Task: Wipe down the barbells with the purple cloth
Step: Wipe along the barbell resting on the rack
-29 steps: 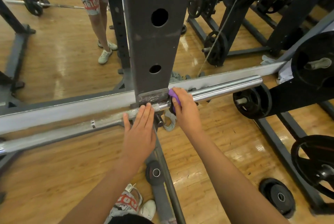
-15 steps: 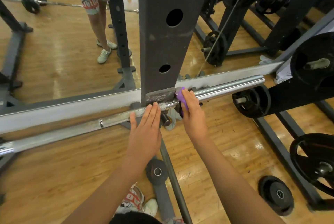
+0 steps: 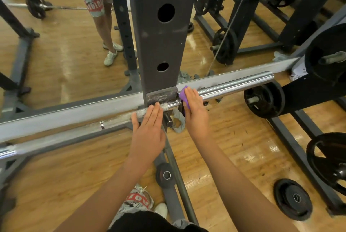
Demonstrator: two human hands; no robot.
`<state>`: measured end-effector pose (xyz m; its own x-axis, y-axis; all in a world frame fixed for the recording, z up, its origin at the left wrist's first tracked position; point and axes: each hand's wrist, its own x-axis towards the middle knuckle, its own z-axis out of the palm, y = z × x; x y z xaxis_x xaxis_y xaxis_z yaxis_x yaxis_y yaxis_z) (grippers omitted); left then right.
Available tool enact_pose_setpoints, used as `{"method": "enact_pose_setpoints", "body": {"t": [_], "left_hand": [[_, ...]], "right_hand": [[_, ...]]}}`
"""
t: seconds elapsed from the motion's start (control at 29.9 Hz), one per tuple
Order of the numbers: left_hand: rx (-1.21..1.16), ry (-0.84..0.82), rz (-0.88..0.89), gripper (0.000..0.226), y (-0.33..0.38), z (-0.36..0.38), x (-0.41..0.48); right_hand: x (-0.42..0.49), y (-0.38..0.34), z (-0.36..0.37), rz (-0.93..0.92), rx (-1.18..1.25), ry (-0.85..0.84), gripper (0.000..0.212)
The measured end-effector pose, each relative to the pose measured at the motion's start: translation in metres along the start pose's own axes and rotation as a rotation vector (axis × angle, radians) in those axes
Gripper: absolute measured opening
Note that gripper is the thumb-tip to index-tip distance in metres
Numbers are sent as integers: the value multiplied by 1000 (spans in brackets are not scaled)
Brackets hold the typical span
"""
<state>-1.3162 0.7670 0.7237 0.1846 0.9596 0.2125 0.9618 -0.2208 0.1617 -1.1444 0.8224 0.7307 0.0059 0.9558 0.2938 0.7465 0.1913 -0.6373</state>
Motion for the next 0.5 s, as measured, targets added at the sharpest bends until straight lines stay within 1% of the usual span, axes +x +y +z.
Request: {"method": "enact_pose_setpoints", "body": {"t": [0.13,0.2,0.27,0.33,0.4,0.43,0.5], "left_hand": [[-23,6,0,63,-3,-1,0],[-129,69,67,53,1,-2,2],[-243,102,170,50,15,-4,9],[-210,89,180,54,32,-5,20],[-123,33,103,58,38,-2,27],[-93,3,65,60,35,2,27],[-25,-37,63,66,22,9,23]], "right_hand": [[-15,2,17,-8,9,102,58],[-25,12,23,-43,29,139,59],[-22,19,28,-94,55,179,58],[-13,20,31,-122,81,194,56],[-9,22,31,-152,86,188,56],[-10,26,30,-163,86,183,56],[-18,37,28,-164,83,171,55]]}}
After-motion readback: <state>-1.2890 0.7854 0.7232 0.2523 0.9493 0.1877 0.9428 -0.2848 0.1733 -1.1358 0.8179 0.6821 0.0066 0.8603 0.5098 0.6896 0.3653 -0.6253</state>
